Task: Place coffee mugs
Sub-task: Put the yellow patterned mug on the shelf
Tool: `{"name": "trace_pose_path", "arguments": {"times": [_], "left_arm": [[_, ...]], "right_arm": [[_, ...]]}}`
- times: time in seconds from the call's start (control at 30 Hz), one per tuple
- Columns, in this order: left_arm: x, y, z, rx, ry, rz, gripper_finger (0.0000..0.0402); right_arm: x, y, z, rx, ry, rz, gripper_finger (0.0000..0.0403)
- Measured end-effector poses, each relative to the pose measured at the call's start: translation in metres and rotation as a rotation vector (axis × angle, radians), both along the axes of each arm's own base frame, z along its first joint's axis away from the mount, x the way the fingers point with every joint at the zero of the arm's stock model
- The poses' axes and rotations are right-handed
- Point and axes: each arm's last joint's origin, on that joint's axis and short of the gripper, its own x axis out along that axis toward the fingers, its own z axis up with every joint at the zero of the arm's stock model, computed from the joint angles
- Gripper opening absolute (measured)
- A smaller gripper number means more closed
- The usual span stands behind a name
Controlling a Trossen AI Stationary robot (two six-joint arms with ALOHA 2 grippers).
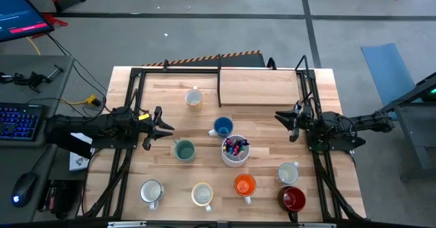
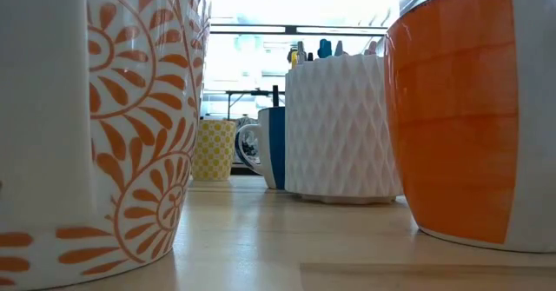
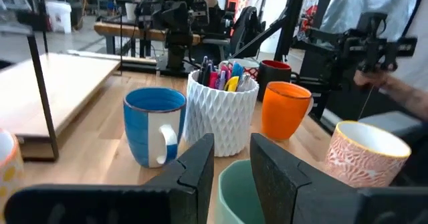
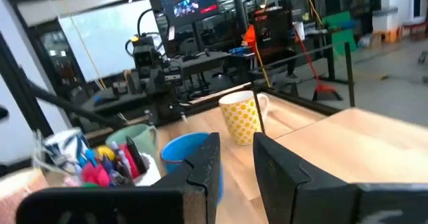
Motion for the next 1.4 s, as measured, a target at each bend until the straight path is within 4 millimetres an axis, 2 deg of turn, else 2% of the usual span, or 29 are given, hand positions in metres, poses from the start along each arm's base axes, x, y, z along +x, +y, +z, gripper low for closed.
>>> {"name": "trace_pose_path", "arguments": {"times": [0.17,0.4,0.67,0.83,0.97,1.2,1.4], "left_arm": [[0.000,0.000,-0.001,-0.049,0.014,0.003,0.0088],[0.000,0.000,0.001,-0.030,-0.007,0.003,0.0088],[-0.001,0.000,0.017,0.041,-0.179,0.008,0.0087],[-0.002,0.004,0.028,0.051,-0.291,0.161,0.0087],[-0.004,0.008,0.033,0.126,-0.342,0.284,0.0087],[-0.006,0.009,0.041,0.244,-0.416,0.358,0.0087],[-0.009,0.011,0.062,0.330,-0.456,0.405,0.0087]], "right_arm": [[0.000,0.000,0.000,-0.117,0.034,-0.005,0.0075],[-0.001,-0.001,0.002,-0.064,0.002,-0.046,0.0075],[-0.001,-0.003,0.005,-0.111,-0.011,-0.102,0.0075],[-0.003,-0.002,0.017,-0.203,-0.101,-0.081,0.0075],[-0.004,-0.003,0.018,-0.267,-0.084,-0.128,0.0075],[-0.004,-0.004,0.019,-0.257,-0.091,-0.163,0.0075],[-0.007,-0.004,0.027,-0.303,-0.155,-0.200,0.0075]]}}
